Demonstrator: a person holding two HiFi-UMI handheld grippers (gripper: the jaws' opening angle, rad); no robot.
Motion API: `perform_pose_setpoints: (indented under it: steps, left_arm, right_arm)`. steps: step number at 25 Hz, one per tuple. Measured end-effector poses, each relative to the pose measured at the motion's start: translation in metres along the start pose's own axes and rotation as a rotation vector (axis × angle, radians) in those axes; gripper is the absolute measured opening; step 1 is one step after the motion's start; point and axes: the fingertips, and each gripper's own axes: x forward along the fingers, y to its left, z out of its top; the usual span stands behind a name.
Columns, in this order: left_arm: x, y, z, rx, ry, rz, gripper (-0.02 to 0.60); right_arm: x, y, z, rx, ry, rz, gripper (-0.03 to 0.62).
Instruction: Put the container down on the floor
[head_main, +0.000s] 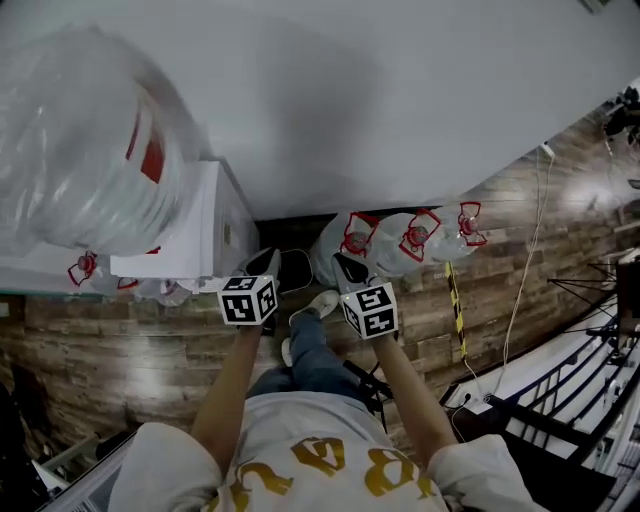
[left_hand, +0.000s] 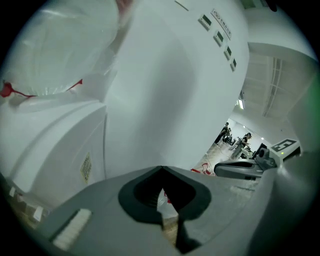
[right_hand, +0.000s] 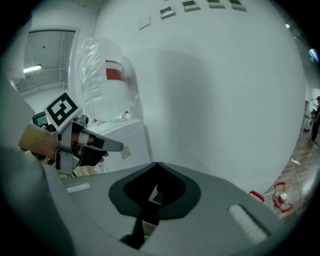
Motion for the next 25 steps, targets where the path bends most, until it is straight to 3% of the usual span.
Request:
perform_pose_setpoints:
  steps: [7,13,25]
  left_arm:
    - [-0.049,-0.017,0.038,-0.029,-0.123,-0.015,0.0]
    - [-0.091,-0.027,0.066,-0.034,-0.207,-0.03,0.0]
    - [-0.124,-0.035,0.088,0.026,-0.285,-0.029,0.0]
  right_arm:
    - [-0.04,0.029,0.054,-0.045,-0.122,0.002,0.026]
    - [-0.065,0.042,0.077,0.009,-0.196,-0.026,0.026]
    - [-0.084,0.056,0.089,0.034,-0.245,-0.062,0.026]
